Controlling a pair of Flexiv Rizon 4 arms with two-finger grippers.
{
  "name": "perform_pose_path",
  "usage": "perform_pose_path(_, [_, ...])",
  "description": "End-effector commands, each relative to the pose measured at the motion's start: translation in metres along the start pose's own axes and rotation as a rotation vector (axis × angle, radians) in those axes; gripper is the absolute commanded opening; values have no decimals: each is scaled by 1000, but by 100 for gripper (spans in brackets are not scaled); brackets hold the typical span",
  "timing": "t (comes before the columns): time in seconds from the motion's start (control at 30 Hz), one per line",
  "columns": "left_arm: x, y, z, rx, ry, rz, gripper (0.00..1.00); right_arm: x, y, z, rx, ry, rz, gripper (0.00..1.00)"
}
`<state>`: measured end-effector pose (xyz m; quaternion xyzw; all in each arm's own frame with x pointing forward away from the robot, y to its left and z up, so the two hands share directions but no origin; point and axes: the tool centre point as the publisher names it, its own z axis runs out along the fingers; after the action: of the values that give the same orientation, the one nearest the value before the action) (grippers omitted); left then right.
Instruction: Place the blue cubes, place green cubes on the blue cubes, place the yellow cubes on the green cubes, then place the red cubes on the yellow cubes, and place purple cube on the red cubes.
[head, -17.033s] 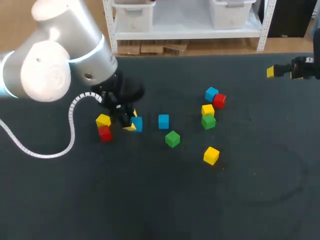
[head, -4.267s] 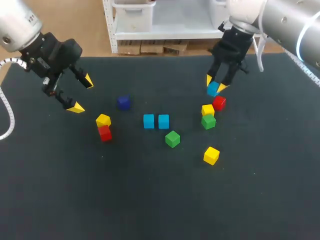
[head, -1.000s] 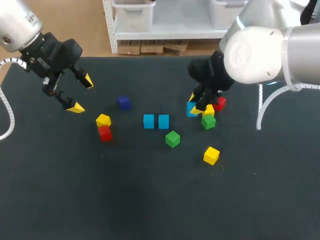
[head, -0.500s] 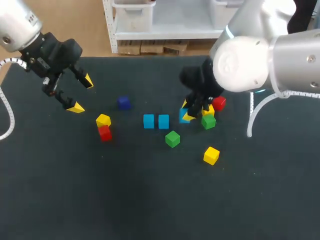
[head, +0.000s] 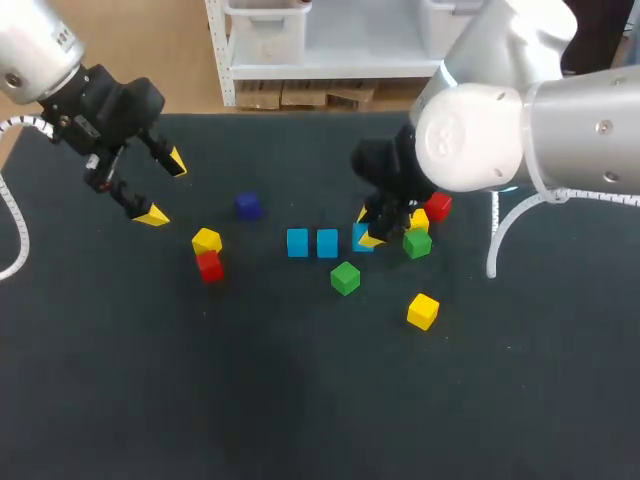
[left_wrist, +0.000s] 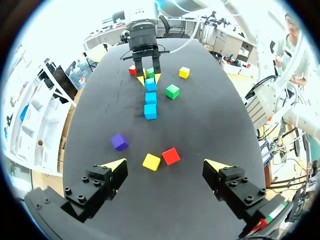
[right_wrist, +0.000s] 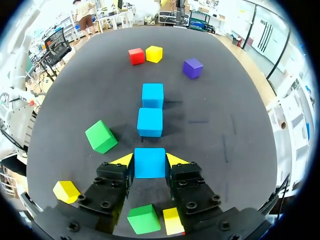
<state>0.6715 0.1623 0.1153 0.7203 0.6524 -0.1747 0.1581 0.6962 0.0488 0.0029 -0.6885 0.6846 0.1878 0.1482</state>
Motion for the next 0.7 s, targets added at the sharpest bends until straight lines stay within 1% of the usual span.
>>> perform_pose_path(0.03, [1,1,0,2,-2,3,100,-1,-1,2,-10,9,-4,0])
perform_pose_path(0.23, [1,1,0,2,-2,3,100,-4,-1,5,-14,23,-17,0])
perform_pose_path(0.47, [1,1,0,2,-2,3,100,-10,-1,7,20,71,-41,0])
perform_pose_path(0.7, [1,1,0,2,-2,3,100,-12,2,9,25,86,-46,0])
